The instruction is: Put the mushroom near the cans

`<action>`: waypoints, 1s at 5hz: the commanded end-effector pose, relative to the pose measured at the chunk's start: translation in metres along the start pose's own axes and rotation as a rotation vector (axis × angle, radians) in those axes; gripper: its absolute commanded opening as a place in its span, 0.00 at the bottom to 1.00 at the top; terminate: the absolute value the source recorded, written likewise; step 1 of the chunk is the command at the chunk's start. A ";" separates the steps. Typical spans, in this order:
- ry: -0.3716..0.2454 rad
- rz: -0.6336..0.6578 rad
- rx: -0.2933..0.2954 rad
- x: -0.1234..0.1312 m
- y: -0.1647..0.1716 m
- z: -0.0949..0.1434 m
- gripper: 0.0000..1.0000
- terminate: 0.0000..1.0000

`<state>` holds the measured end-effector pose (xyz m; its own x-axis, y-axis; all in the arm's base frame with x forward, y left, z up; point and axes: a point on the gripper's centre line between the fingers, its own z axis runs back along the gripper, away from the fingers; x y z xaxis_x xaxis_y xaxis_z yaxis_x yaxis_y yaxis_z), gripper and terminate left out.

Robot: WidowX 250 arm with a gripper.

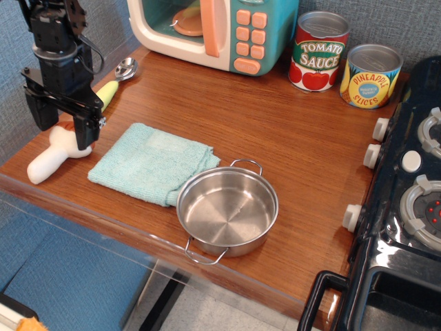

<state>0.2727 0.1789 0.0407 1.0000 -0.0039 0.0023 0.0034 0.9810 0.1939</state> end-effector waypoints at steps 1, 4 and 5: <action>-0.017 0.007 0.029 -0.001 0.001 0.015 0.00 0.00; -0.034 0.023 0.037 0.003 -0.015 0.063 0.00 0.00; -0.079 -0.006 0.037 0.022 -0.044 0.105 0.00 0.00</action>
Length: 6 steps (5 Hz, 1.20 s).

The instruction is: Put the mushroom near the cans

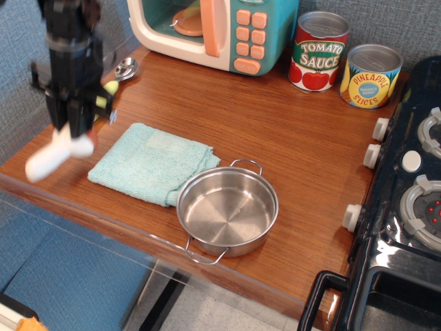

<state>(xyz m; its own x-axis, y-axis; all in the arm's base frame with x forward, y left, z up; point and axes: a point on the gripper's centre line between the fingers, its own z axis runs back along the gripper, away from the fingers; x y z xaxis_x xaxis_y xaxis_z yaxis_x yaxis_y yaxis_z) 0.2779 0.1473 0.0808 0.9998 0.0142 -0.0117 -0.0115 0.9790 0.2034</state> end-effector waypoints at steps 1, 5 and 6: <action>-0.159 -0.070 -0.028 0.051 -0.065 0.081 0.00 0.00; -0.180 -0.268 -0.207 0.148 -0.206 0.074 0.00 0.00; -0.208 -0.257 -0.194 0.144 -0.204 0.082 1.00 0.00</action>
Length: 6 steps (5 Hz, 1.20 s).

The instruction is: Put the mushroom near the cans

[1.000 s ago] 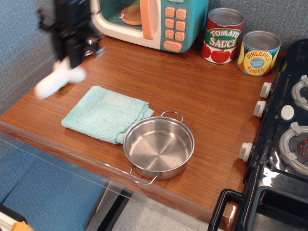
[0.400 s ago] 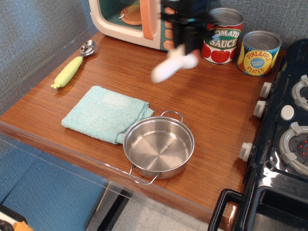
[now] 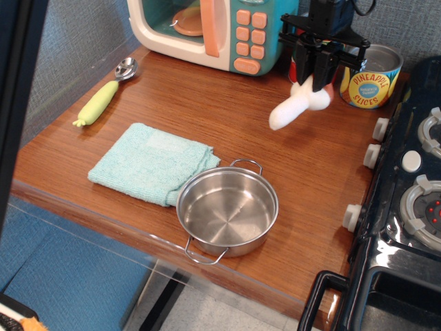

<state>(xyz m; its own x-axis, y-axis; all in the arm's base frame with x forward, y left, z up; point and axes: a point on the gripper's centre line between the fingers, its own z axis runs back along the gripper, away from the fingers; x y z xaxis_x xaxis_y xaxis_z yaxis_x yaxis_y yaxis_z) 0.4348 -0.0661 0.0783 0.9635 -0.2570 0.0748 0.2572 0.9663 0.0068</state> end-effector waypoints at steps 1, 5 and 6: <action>-0.106 -0.023 0.035 -0.006 -0.007 0.049 1.00 0.00; -0.213 0.019 0.061 -0.037 -0.015 0.117 1.00 0.00; -0.213 0.019 0.061 -0.037 -0.015 0.117 1.00 0.00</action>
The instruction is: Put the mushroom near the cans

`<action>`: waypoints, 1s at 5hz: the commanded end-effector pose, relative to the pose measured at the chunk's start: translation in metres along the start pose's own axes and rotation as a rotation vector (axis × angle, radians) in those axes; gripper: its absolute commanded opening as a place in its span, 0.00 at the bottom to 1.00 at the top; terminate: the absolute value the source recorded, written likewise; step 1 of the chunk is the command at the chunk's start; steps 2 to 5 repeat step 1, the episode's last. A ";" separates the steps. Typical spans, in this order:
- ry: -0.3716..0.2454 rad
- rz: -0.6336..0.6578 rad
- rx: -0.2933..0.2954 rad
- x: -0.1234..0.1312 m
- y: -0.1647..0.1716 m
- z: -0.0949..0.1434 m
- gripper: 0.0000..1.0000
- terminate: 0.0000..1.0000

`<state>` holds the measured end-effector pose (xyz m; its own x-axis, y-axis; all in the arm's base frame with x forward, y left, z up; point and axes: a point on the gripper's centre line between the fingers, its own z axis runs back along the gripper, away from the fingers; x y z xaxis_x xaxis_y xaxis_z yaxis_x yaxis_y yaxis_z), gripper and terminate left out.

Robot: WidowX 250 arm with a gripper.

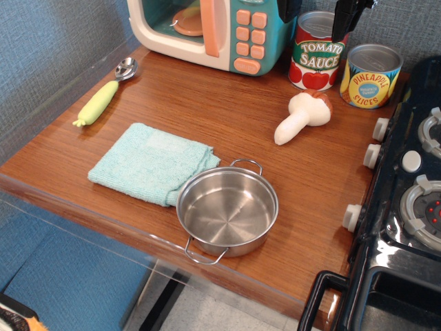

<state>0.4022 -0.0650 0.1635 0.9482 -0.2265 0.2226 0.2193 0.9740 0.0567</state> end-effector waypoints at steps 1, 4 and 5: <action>-0.064 -0.011 0.004 -0.007 -0.006 0.032 1.00 1.00; -0.064 -0.011 0.004 -0.007 -0.006 0.032 1.00 1.00; -0.064 -0.011 0.004 -0.007 -0.006 0.032 1.00 1.00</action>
